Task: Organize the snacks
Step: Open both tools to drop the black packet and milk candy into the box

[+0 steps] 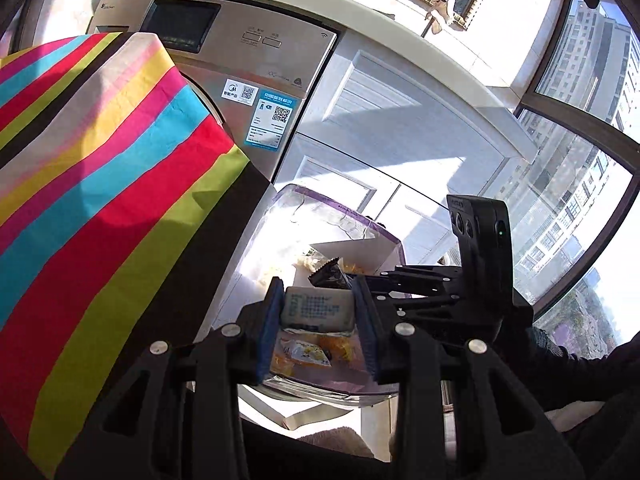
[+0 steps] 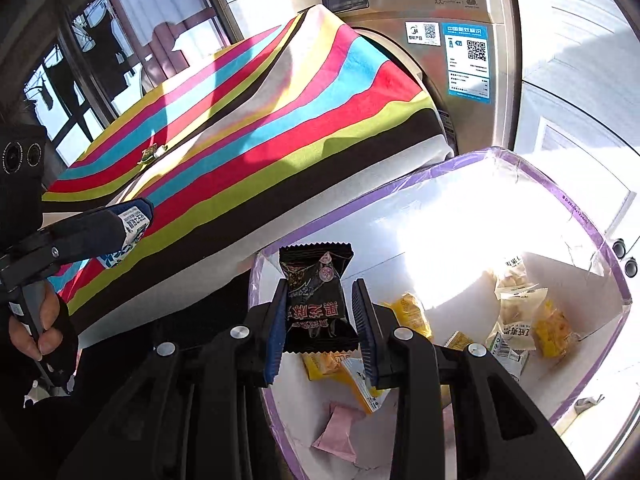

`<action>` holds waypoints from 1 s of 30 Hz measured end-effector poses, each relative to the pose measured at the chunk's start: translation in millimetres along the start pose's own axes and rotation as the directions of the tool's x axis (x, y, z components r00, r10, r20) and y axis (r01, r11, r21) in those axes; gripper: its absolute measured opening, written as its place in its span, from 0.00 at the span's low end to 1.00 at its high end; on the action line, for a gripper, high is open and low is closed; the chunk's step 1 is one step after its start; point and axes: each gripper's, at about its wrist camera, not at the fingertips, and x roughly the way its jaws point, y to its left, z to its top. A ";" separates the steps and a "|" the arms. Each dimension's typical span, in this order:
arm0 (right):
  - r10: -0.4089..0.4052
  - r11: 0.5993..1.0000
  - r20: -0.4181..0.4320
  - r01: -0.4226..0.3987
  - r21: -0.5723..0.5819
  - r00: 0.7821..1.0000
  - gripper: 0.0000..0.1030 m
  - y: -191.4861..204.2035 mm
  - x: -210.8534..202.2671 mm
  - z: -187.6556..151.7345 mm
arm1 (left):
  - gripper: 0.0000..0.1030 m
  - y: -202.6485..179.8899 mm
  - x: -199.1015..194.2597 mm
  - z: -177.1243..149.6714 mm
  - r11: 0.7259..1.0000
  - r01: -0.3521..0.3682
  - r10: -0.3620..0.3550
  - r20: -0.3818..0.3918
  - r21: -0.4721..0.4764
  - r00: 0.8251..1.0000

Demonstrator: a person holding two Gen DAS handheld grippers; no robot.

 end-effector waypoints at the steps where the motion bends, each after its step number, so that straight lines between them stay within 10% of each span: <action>1: -0.015 1.000 0.004 0.015 0.009 1.000 0.31 -5.3 -1.6 -1.1 | 0.34 -4.0 8.2 1.1 1.000 0.008 -0.007 -0.015 0.013 1.000; 9: -0.154 0.983 0.001 0.153 0.100 0.988 0.32 -49.5 -9.6 -4.9 | 0.36 -26.8 56.6 8.9 0.996 0.059 -0.055 -0.071 0.067 0.996; 11: -0.195 0.972 -0.005 0.194 0.134 0.981 0.37 -60.0 -11.5 -6.1 | 0.51 -28.9 58.5 9.4 0.995 0.071 -0.068 -0.046 0.071 0.997; 13: -0.220 0.961 -0.013 0.219 0.171 0.975 0.56 -69.6 -13.0 -7.5 | 0.75 -29.3 54.5 8.9 0.996 0.040 -0.040 0.002 0.079 0.999; 21: -0.154 0.972 -0.036 0.158 0.176 0.987 0.69 -55.4 2.7 -5.3 | 0.79 16.7 5.3 -2.2 0.987 -0.156 0.154 0.088 0.026 0.984; 25: -0.086 0.992 -0.074 0.093 0.085 0.993 0.70 -17.4 24.1 0.4 | 0.84 59.6 -45.5 -16.7 0.947 -0.312 0.319 0.133 -0.071 0.938; 30: -0.005 0.995 -0.083 -0.003 -0.101 0.997 0.79 52.8 47.8 24.2 | 0.96 111.5 -112.4 -37.6 0.812 -0.557 0.580 0.126 -0.176 0.805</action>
